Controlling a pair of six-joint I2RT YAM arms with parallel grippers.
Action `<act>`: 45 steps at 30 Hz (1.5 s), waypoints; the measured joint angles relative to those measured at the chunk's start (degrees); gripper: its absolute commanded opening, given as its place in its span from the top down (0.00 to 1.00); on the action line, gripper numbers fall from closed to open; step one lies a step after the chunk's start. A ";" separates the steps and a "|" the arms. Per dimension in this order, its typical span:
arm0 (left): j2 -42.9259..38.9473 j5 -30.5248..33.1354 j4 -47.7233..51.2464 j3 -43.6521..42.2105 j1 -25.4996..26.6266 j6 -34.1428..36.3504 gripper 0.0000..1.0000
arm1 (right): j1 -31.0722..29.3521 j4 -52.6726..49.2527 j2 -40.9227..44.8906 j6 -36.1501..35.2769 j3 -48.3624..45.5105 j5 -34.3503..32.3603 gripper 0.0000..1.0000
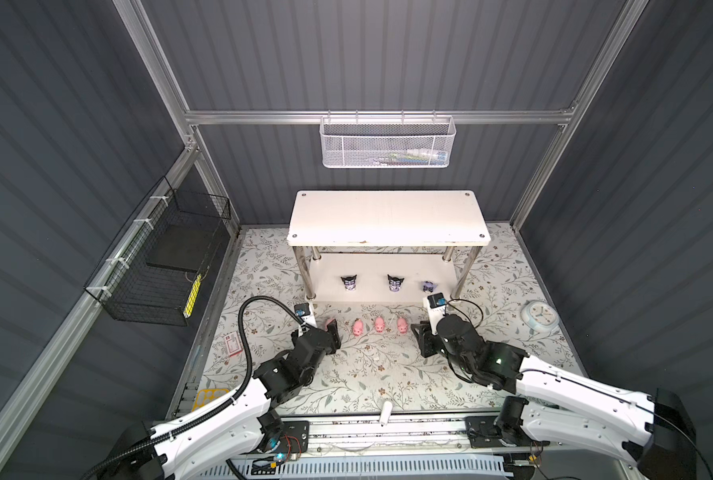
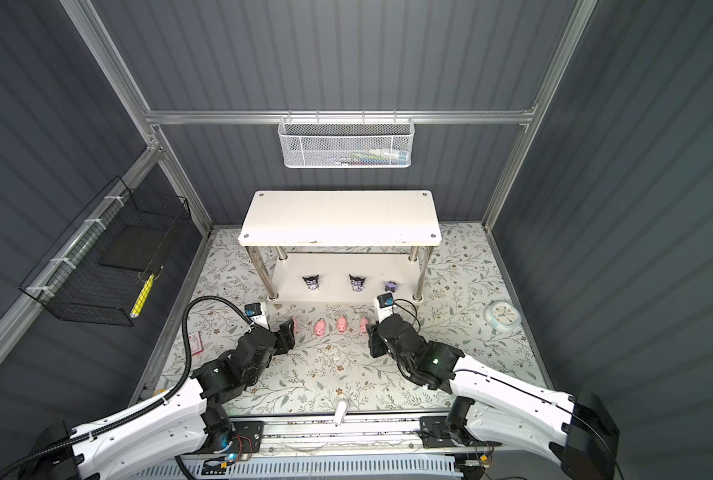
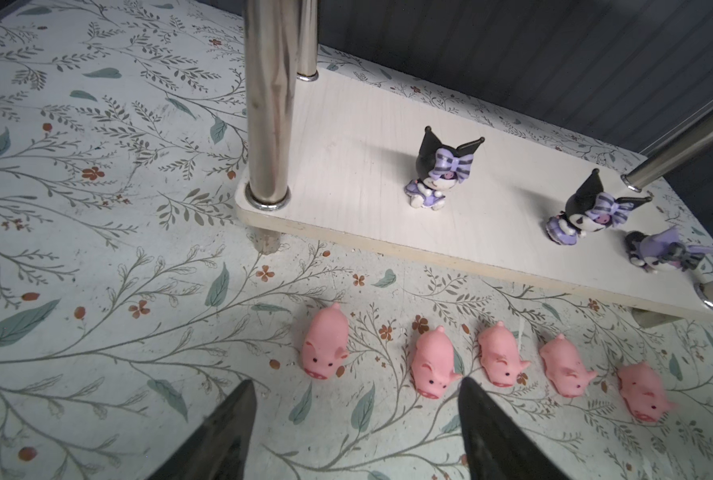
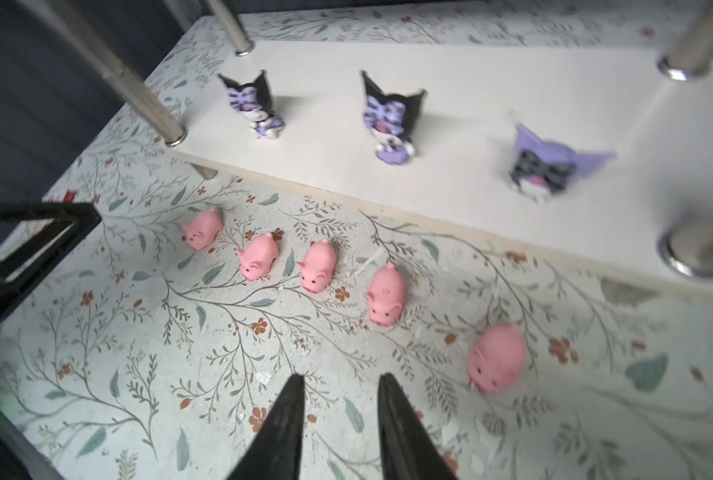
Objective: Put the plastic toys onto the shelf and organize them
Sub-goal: 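Move the right gripper out over the row of pink pigs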
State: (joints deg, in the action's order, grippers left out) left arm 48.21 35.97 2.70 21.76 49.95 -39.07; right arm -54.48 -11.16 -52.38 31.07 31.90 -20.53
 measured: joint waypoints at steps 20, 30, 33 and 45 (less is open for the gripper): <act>3.48 1.84 -2.86 2.62 0.00 1.16 0.03 | 10.95 0.52 -10.32 11.06 -6.08 -1.79 0.19; 2.27 2.05 -2.97 2.62 0.00 1.16 0.02 | 13.53 1.88 -18.82 9.68 -2.05 0.79 0.25; 2.27 2.10 -2.97 2.62 0.00 1.16 0.02 | 14.03 2.32 -21.27 9.16 -0.50 1.44 0.27; 1.51 3.08 -2.97 2.60 -0.02 1.16 0.03 | 14.71 2.91 -26.86 8.72 1.64 2.89 0.41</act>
State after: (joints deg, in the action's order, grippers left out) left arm 49.71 39.05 -0.27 24.36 49.93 -37.91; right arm -39.77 -8.25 -79.24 39.79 33.54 -17.65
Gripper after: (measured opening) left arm 0.976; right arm 0.623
